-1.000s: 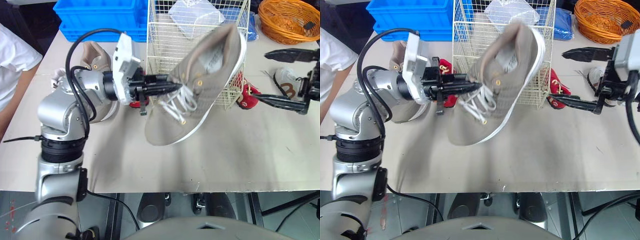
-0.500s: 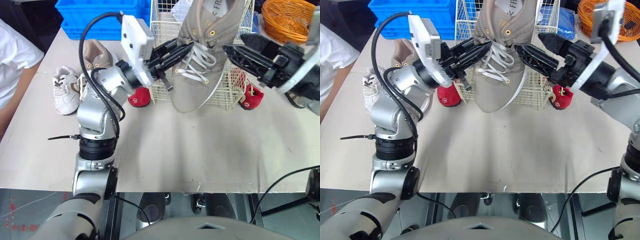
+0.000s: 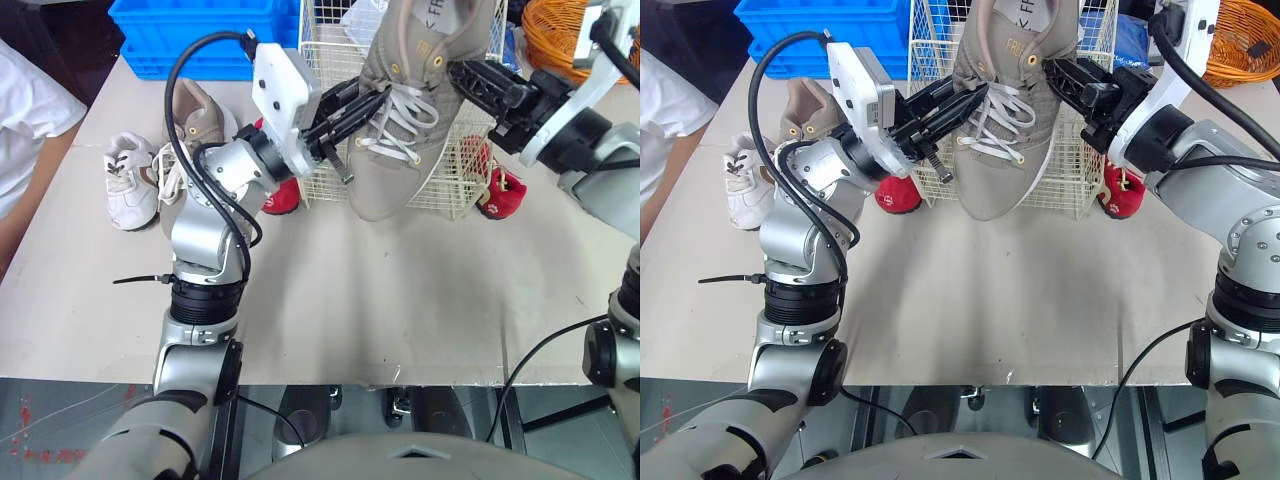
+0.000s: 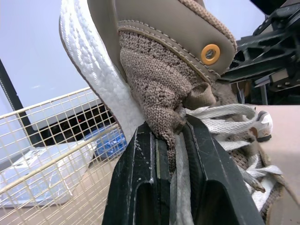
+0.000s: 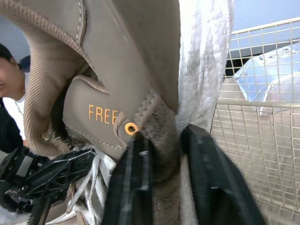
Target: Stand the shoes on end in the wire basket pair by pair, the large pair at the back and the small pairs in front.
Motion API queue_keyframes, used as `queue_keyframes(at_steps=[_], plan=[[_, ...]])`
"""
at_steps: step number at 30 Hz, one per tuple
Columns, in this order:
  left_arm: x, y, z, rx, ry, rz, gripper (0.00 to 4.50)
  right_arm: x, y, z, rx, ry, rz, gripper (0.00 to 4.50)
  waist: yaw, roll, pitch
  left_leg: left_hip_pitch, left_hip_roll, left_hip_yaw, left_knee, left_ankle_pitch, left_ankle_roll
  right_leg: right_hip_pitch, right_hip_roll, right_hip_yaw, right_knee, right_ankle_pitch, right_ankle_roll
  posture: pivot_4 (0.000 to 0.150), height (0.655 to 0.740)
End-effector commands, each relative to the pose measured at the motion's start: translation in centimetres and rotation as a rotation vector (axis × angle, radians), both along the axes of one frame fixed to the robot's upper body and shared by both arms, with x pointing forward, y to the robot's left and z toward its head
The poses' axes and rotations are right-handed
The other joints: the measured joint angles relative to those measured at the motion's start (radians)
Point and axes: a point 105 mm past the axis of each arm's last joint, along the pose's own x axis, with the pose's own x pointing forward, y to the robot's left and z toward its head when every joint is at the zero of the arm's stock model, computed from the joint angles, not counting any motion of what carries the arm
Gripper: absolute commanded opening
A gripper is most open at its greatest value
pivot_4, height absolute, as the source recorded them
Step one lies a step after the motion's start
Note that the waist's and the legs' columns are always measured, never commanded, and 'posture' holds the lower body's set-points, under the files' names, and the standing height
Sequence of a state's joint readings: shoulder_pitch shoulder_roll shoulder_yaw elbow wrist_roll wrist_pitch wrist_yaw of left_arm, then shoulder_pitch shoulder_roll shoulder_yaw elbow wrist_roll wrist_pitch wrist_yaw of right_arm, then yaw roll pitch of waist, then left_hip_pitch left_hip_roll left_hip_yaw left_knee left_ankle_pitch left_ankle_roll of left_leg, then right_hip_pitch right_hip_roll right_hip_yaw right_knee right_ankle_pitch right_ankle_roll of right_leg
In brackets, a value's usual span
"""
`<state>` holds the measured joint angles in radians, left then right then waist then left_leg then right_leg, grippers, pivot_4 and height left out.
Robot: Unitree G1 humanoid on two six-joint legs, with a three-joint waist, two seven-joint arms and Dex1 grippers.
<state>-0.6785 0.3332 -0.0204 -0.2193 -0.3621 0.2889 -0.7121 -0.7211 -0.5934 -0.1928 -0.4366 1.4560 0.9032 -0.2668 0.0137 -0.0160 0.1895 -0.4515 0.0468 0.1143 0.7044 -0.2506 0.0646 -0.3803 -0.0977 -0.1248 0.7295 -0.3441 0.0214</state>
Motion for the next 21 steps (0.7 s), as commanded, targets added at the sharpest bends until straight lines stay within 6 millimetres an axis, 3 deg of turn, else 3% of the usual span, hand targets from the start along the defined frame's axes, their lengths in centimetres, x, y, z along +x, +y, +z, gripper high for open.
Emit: queue_keyframes(at_steps=[1, 6, 9, 16, 21], plan=[[-1.3, -0.5, 1.7, -0.043, -0.026, -0.076, 1.20, -2.0, 1.1, 2.6, 0.032, -0.111, 0.066, 0.01, 0.000, 0.000, 0.000, 0.000, 0.000, 0.000, 0.000, 0.000, 0.000, 0.000, 0.000, 0.000, 0.000, 0.000, 0.000, 0.150, 0.6860], [-1.8, -0.2, 2.0, -0.057, 0.005, -0.134, 3.18, -2.4, 0.1, 3.7, 0.094, -0.132, 0.062, 0.01, 0.000, 0.000, 0.000, 0.000, 0.000, 0.000, 0.000, 0.000, 0.000, 0.000, 0.000, 0.000, 0.000, 0.000, 0.000, 0.150, 0.6860], [-1.8, 0.5, 2.4, -0.065, 0.019, -0.143, 4.38, -2.3, -1.1, 5.6, 0.156, -0.186, 0.033, 0.01, -0.001, 0.000, 0.000, 0.000, 0.000, 0.000, 0.000, 0.000, 0.000, 0.000, 0.000, 0.000, 0.000, 0.000, 0.000, 0.150, 0.6860], [-2.8, 2.3, 2.7, -0.028, 0.103, -0.194, 4.38, -1.2, -4.9, 11.5, 0.295, -0.475, -0.116, 0.01, -0.003, 0.000, 0.000, 0.000, 0.000, 0.000, 0.000, 0.000, 0.000, -0.001, 0.000, 0.000, 0.000, 0.000, 0.000, 0.150, 0.6860], [-3.2, 3.6, 2.5, 0.043, 0.174, -0.169, 4.38, 0.3, -5.2, 13.6, 0.293, -0.684, -0.174, 0.01, -0.006, 0.001, 0.000, 0.000, 0.000, 0.001, -0.001, 0.000, 0.000, -0.001, 0.000, 0.001, 0.000, 0.000, 0.000, 0.150, 0.6860]])
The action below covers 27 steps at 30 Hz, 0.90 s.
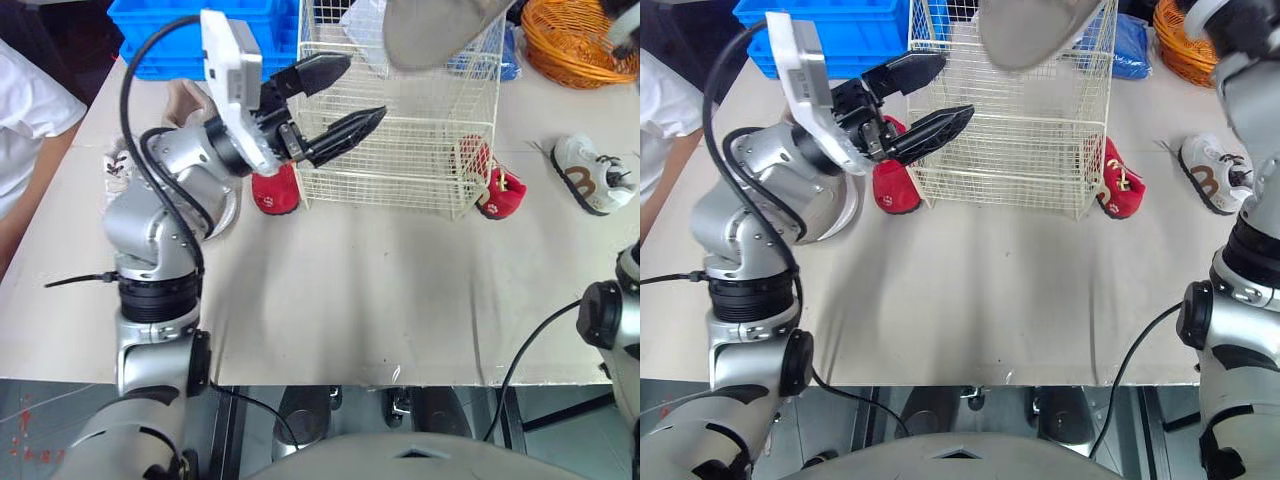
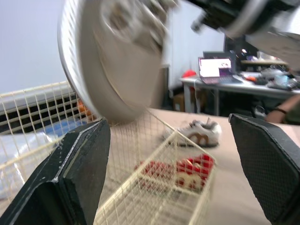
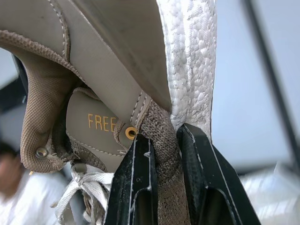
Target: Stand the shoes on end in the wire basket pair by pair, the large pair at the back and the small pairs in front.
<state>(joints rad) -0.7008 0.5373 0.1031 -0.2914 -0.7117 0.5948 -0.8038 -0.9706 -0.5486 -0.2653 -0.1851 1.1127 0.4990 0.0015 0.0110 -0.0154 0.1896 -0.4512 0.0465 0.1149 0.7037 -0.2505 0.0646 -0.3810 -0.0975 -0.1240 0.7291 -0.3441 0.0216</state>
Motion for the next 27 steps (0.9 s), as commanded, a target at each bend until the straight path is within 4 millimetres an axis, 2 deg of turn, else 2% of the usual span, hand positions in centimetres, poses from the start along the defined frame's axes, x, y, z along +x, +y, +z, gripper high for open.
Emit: queue_keyframes(at_steps=[1, 5, 9, 14, 18, 23, 27], plan=[[-1.3, 0.6, 1.0, 0.035, -0.009, -0.011, 4.38, -0.6, -0.1, 3.0, -0.013, -0.230, -0.065, 0.01, -0.006, 0.000, 0.000, 0.000, 0.000, 0.000, 0.000, 0.000, 0.000, 0.000, 0.000, 0.000, 0.000, 0.000, 0.000, 0.150, 0.6860], [-1.7, 0.9, 0.9, 0.061, 0.024, 0.000, 4.38, 0.6, 0.1, 2.6, -0.072, -0.305, -0.086, 0.01, -0.009, 0.000, 0.000, 0.000, 0.000, 0.000, -0.001, 0.000, 0.000, -0.001, 0.000, 0.000, 0.000, 0.000, 0.000, 0.150, 0.6860], [-1.7, 1.5, 1.2, 0.059, 0.029, 0.047, 4.38, 2.7, 0.3, 0.9, -0.183, -0.307, -0.111, 0.01, -0.012, 0.000, 0.000, 0.000, 0.000, 0.000, -0.001, 0.000, 0.000, -0.001, 0.000, 0.000, 0.000, 0.000, 0.000, 0.150, 0.6860], [-1.6, 1.9, 1.1, 0.063, 0.029, 0.078, 4.38, 5.2, -0.4, -1.9, -0.247, -0.234, -0.137, 0.01, -0.013, 0.001, 0.000, 0.000, 0.000, 0.000, -0.001, 0.000, 0.000, -0.001, 0.000, 0.000, 0.000, 0.000, 0.000, 0.150, 0.6860], [-1.5, 2.0, 0.8, 0.066, 0.032, 0.089, 4.38, 7.8, -1.5, -5.8, -0.232, -0.063, -0.145, 0.01, -0.015, 0.000, 0.000, 0.000, 0.000, 0.000, -0.001, 0.000, 0.000, -0.001, 0.000, 0.000, 0.001, 0.000, 0.000, 0.150, 0.6860], [-1.4, 1.9, 0.6, 0.068, 0.037, 0.086, 4.38, 9.0, -2.0, -8.4, -0.139, 0.049, -0.119, 0.01, -0.003, 0.000, 0.000, 0.000, 0.000, -0.001, 0.001, 0.000, 0.000, 0.000, 0.000, 0.000, 0.001, 0.000, 0.000, 0.150, 0.6860], [-1.4, 1.8, 0.5, 0.076, 0.039, 0.076, 4.38, 9.2, -1.6, -10.1, -0.169, 0.077, -0.117, 0.01, 0.003, 0.001, 0.000, -0.001, 0.000, -0.001, 0.001, 0.000, 0.000, 0.000, 0.000, 0.000, 0.001, 0.000, 0.000, 0.150, 0.6860]])
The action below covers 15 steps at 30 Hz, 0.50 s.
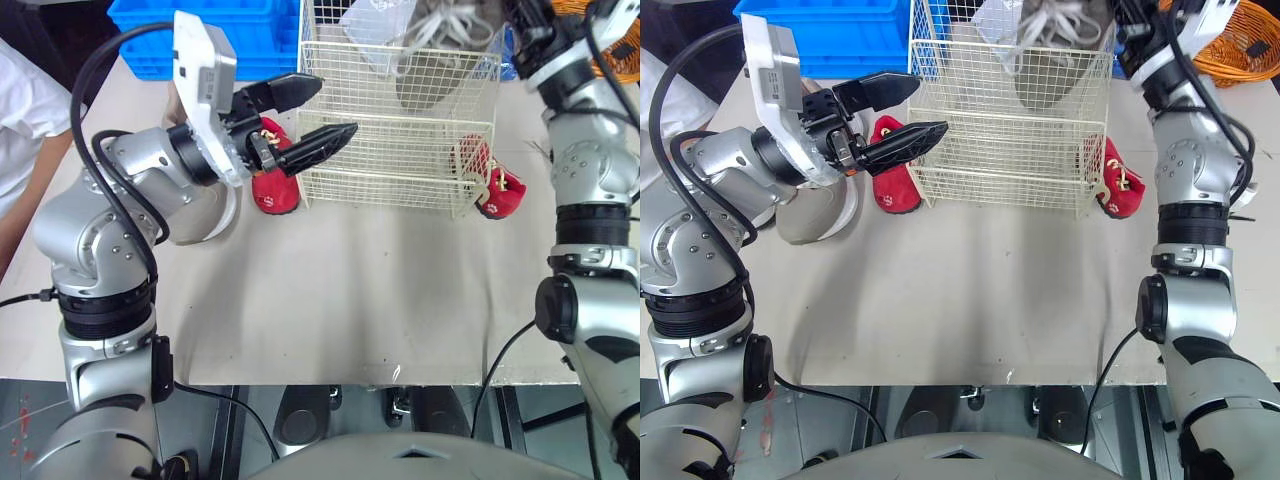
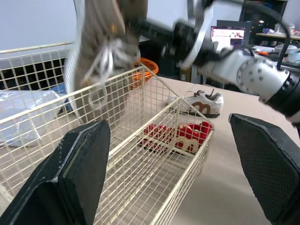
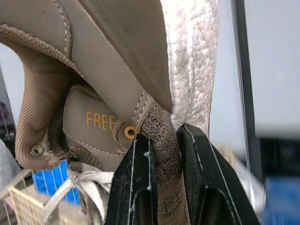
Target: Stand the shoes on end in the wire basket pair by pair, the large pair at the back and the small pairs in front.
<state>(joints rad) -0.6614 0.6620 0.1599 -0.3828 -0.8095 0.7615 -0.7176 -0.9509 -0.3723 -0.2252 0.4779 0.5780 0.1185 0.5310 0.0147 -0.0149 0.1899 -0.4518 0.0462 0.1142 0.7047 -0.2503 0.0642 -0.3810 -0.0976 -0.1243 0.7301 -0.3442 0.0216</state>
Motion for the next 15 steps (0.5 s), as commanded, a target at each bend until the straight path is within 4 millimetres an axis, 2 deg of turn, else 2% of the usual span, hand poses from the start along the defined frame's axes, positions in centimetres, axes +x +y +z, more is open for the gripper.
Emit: queue_keyframes(at_steps=[1, 5, 7, 9, 13, 14, 15], plan=[[-0.7, -0.1, 0.9, 0.006, -0.052, -0.020, 4.38, -0.6, -1.0, 1.1, 0.013, -0.054, -0.032, 0.01, -0.001, 0.000, 0.000, 0.000, 0.000, 0.000, 0.000, 0.000, 0.000, 0.000, 0.000, 0.000, 0.000, 0.000, 0.000, 0.150, 0.6860], [-0.6, 0.0, 0.8, 0.010, -0.050, -0.016, 4.38, -0.6, -1.3, 0.6, 0.018, -0.042, -0.052, 0.01, -0.001, 0.000, 0.000, 0.000, 0.000, 0.000, -0.001, 0.000, 0.000, -0.001, 0.000, 0.000, 0.000, 0.000, 0.000, 0.150, 0.6860], [-0.5, 0.0, 0.7, 0.011, -0.048, -0.011, 4.50, -0.7, -1.5, 0.4, 0.015, -0.042, -0.060, 1.02, 0.000, 0.000, 0.000, 0.000, 0.000, 0.000, -0.001, 0.000, 0.000, 0.000, 0.000, 0.000, 0.000, 0.000, 0.000, 0.150, 0.6860], [-0.3, 0.1, 0.6, 0.014, -0.046, -0.006, 4.50, -0.7, -1.7, 0.3, 0.015, -0.044, -0.069, 1.77, 0.000, 0.000, 0.000, 0.000, 0.000, 0.000, 0.000, 0.000, 0.000, 0.000, 0.000, 0.000, 0.000, 0.000, 0.000, 0.150, 0.6860], [-0.1, 0.3, 0.4, 0.018, -0.043, 0.006, 4.50, -1.1, -2.3, 0.8, 0.021, -0.067, -0.093, 3.87, -0.003, 0.000, 0.000, 0.000, 0.000, 0.000, 0.000, 0.000, 0.000, 0.000, 0.000, 0.000, 0.000, 0.000, 0.000, 0.150, 0.6860], [-0.1, 0.4, 0.4, 0.017, -0.043, 0.010, 4.50, -1.4, -2.5, 1.1, 0.022, -0.081, -0.098, 4.29, -0.004, 0.000, 0.000, 0.000, 0.000, 0.000, 0.000, 0.000, 0.000, 0.000, 0.000, 0.000, 0.000, 0.000, 0.000, 0.150, 0.6860], [0.0, 0.5, 0.4, 0.014, -0.044, 0.015, 4.50, -1.7, -2.5, 1.5, 0.023, -0.098, -0.097, 4.42, -0.004, 0.000, 0.000, 0.000, 0.000, 0.000, 0.000, 0.000, 0.000, 0.000, 0.000, 0.000, 0.000, 0.000, 0.000, 0.150, 0.6860]])
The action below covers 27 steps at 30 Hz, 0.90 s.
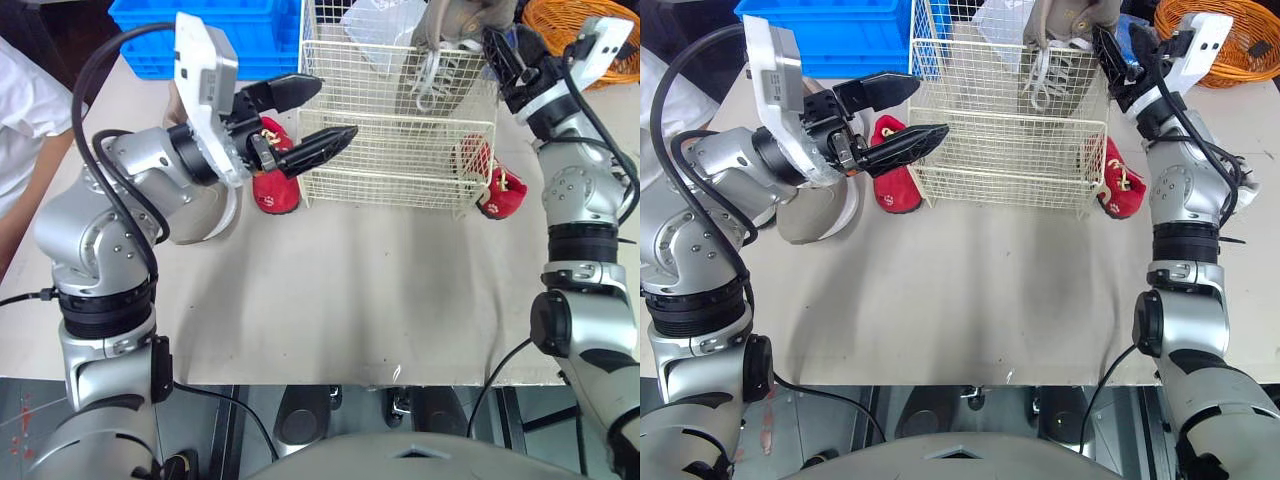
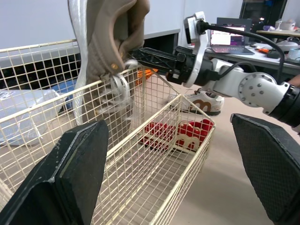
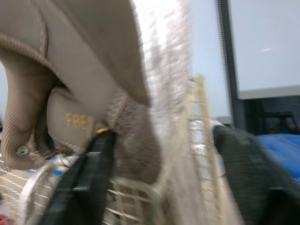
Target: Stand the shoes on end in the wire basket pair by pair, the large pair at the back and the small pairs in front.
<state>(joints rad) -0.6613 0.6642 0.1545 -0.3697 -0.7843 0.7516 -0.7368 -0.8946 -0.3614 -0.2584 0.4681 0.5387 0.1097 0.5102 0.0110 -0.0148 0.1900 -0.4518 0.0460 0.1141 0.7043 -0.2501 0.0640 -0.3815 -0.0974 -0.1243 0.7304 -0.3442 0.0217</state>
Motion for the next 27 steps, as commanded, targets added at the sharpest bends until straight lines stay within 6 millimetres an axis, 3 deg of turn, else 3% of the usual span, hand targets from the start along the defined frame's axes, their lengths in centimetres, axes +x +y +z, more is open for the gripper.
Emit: queue_keyframes(at_steps=[1, 6, 11, 16, 20, 27], plan=[[-0.2, 0.5, 0.6, -0.002, -0.044, 0.016, 4.50, -2.2, -1.3, 3.8, 0.012, -0.157, -0.035, 4.42, 0.000, 0.000, 0.000, 0.000, 0.000, 0.000, 0.000, 0.000, 0.000, 0.000, 0.000, 0.000, 0.000, 0.000, 0.000, 0.150, 0.6860], [0.1, 2.0, 1.0, -0.037, -0.065, 0.070, 4.50, -4.6, -1.4, 5.1, -0.018, -0.227, -0.040, 4.42, 0.000, 0.000, 0.000, 0.000, 0.000, 0.000, -0.001, 0.000, 0.000, -0.001, 0.000, 0.000, 0.000, 0.000, 0.000, 0.150, 0.6860], [1.2, 5.0, 2.3, -0.117, -0.112, 0.200, 4.50, -7.5, 0.0, 5.7, -0.066, -0.269, 0.077, 4.42, 0.000, 0.000, 0.000, 0.000, 0.000, 0.000, -0.001, 0.000, 0.000, -0.001, 0.000, 0.000, 0.000, 0.000, 0.000, 0.150, 0.6860], [4.7, 11.1, 3.0, -0.221, -0.099, 0.550, 4.50, -11.3, 4.4, 3.3, -0.261, -0.180, 0.366, 4.42, 0.001, 0.000, 0.000, 0.000, 0.000, 0.000, 0.000, 0.000, 0.000, 0.000, 0.000, 0.001, 0.000, 0.000, 0.000, 0.150, 0.6860], [7.4, 16.3, 0.0, -0.147, 0.068, 0.837, 4.50, -14.4, 7.2, -0.4, -0.443, -0.059, 0.545, 4.42, -0.001, 0.000, 0.000, 0.000, 0.000, -0.001, -0.001, 0.000, 0.000, 0.000, 0.000, 0.000, 0.000, 0.000, 0.000, 0.150, 0.6860], [9.4, 21.5, -4.6, -0.051, 0.365, 1.020, 4.50, -15.2, 7.7, -2.8, -0.570, 0.010, 0.570, 4.42, 0.003, -0.004, -0.002, 0.001, 0.000, -0.001, 0.000, 0.000, 0.000, 0.000, 0.000, -0.001, 0.000, 0.000, 0.000, 0.150, 0.6860]])
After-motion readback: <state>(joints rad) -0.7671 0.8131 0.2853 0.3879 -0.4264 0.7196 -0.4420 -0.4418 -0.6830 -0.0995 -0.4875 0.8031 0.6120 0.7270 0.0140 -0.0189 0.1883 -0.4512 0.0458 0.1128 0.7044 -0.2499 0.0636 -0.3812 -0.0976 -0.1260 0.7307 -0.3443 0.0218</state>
